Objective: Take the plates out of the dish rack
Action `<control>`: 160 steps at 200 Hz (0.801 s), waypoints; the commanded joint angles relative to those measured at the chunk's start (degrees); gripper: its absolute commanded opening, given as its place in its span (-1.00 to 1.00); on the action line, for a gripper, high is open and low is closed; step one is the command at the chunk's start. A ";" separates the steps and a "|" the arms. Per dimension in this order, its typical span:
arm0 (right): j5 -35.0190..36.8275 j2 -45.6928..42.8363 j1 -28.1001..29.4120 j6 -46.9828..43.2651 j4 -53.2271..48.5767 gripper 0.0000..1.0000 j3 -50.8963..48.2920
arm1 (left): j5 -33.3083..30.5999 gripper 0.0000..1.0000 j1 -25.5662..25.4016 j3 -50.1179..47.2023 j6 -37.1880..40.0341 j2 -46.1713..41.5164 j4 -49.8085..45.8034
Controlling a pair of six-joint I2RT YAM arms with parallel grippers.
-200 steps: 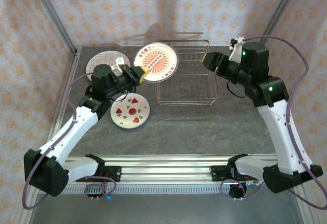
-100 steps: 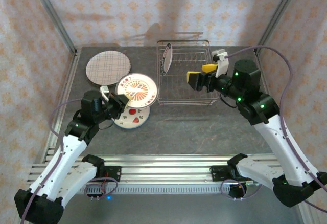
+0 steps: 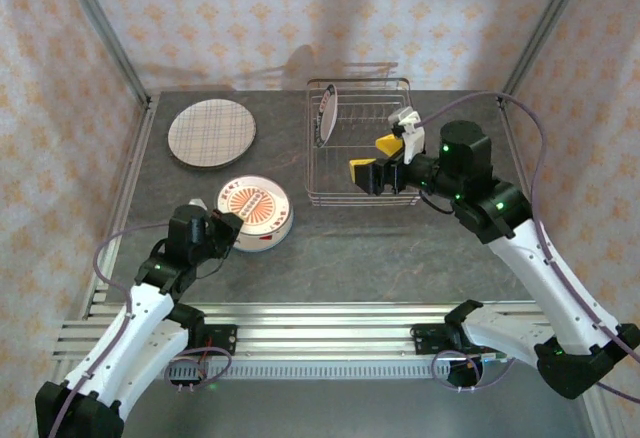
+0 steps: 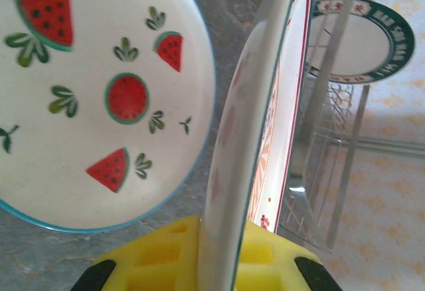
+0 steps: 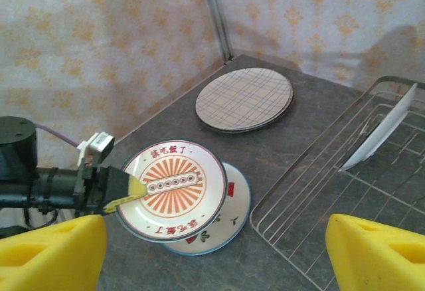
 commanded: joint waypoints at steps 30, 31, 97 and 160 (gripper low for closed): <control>-1.92 1.09 0.47 -1.47 0.77 0.71 -0.42 | -4.38 -1.00 0.33 -3.88 -3.57 2.90 12.01; -1.92 1.10 0.47 -1.49 0.77 0.71 -0.42 | -4.37 -1.00 0.32 -3.92 -3.59 2.95 12.12; -2.25 2.04 0.55 -0.86 0.60 0.71 0.02 | -5.52 -1.00 0.31 -6.80 -5.52 6.05 17.37; -4.04 2.86 0.64 0.73 1.10 0.71 -0.18 | -4.98 -1.00 0.32 -7.31 -5.81 11.18 22.11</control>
